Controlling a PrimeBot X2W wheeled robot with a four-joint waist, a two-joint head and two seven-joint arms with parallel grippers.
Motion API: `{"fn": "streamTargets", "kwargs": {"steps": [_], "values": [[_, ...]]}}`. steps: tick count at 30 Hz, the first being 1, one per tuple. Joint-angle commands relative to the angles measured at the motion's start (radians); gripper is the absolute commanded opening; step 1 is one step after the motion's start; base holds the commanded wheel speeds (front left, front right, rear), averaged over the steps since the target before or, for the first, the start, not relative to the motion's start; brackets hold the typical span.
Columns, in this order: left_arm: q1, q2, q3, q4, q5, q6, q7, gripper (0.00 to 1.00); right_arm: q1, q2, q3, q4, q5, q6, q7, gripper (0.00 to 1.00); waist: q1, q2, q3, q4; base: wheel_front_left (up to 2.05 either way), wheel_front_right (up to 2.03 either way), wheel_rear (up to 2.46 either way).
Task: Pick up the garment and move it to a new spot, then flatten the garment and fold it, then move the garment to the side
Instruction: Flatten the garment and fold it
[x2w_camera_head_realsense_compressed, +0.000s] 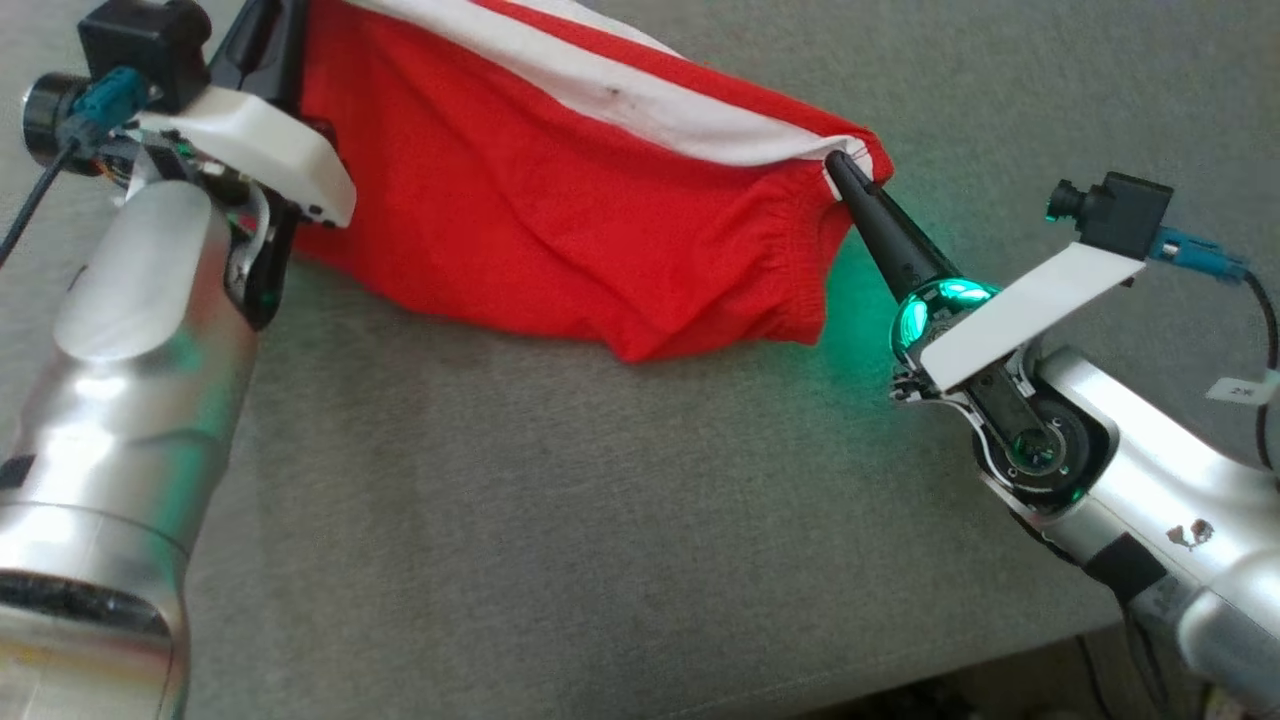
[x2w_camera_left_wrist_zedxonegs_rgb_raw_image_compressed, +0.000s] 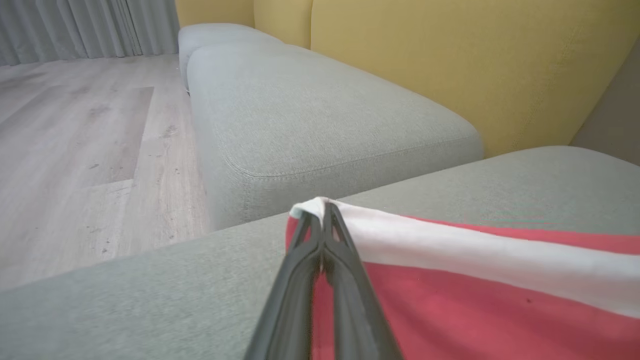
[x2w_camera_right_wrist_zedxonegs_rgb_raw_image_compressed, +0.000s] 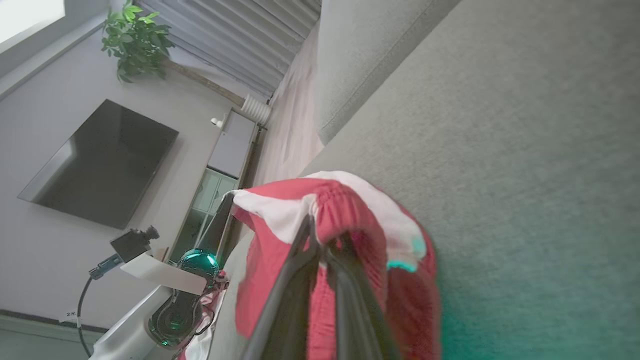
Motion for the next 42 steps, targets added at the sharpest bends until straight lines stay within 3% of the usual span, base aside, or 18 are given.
{"fn": "streamTargets", "kwargs": {"steps": [1,9,10,11,12,15,19,24,25,27,34,42], "values": [[-0.058,0.038,0.008,-0.004,-0.008,0.002,-0.016,0.0,0.004,-0.001,-0.013,-0.02,0.003,-0.001,0.001,0.0,-0.0004,0.0001,0.047,-0.043,0.0,0.0,0.0],[-0.106,0.033,-0.043,0.09,-0.036,0.002,-0.071,0.0,0.004,0.027,-0.014,0.015,-0.038,-0.001,-0.007,0.02,-0.0004,0.0001,0.059,-0.068,0.0,0.0,0.0],[-0.109,0.03,-0.047,0.099,-0.037,0.002,-0.077,0.08,0.003,0.029,-0.012,0.025,-0.048,-0.001,-0.012,0.42,-0.0004,0.0001,0.056,-0.068,0.0,0.0,0.0],[-0.112,0.029,-0.046,0.108,-0.037,0.002,-0.083,0.68,0.004,0.032,-0.011,0.034,-0.057,-0.001,-0.017,1.0,-0.0004,0.0001,0.052,-0.067,0.0,0.0,0.0],[-0.113,0.028,-0.041,0.116,-0.038,0.004,-0.089,1.0,0.005,0.035,-0.011,0.042,-0.062,-0.001,-0.022,1.0,-0.0004,0.0001,0.047,-0.065,0.0,0.0,0.0],[-0.106,0.024,-0.016,0.123,-0.037,0.031,-0.099,1.0,0.008,0.037,-0.014,0.076,-0.105,-0.001,-0.043,1.0,-0.0004,0.0001,0.027,-0.058,0.0,0.0,0.0],[-0.044,0.035,0.057,0.028,-0.019,0.08,-0.1,1.0,0.017,0.045,-0.048,0.151,-0.205,-0.001,-0.059,1.0,-0.0004,0.0001,-0.007,-0.044,0.0,0.0,0.0],[0.13,0.039,0.15,-0.13,0.058,0.141,-0.101,1.0,0.076,0.102,-0.273,0.243,-0.466,-0.001,-0.061,1.0,-0.0004,0.0001,-0.062,-0.022,0.0,0.0,0.0],[0.13,0.039,0.15,-0.13,0.058,0.141,-0.101,1.0,0.076,0.102,-0.273,0.243,-0.466,-0.001,-0.061,1.0,-0.0004,0.0001,-0.062,-0.022,0.0,0.0,0.0],[0.204,0.035,0.167,-0.179,0.099,0.148,-0.101,1.0,0.111,0.136,-0.394,0.274,-0.593,-0.001,-0.061,1.0,-0.0004,0.0001,-0.085,-0.009,0.0,0.0,0.0],[0.478,-0.025,0.277,-0.34,0.199,0.181,-0.101,1.0,0.257,0.258,-0.667,0.265,-1.049,-0.001,-0.061,1.0,-0.0004,0.0001,-0.186,0.04,0.0,0.0,0.0],[0.749,-0.125,0.389,-0.441,0.254,0.181,-0.101,1.0,0.407,0.339,-0.801,0.256,-1.319,-0.001,-0.061,1.0,-0.0004,0.0001,-0.312,0.08,0.0,0.0,0.0]]}}
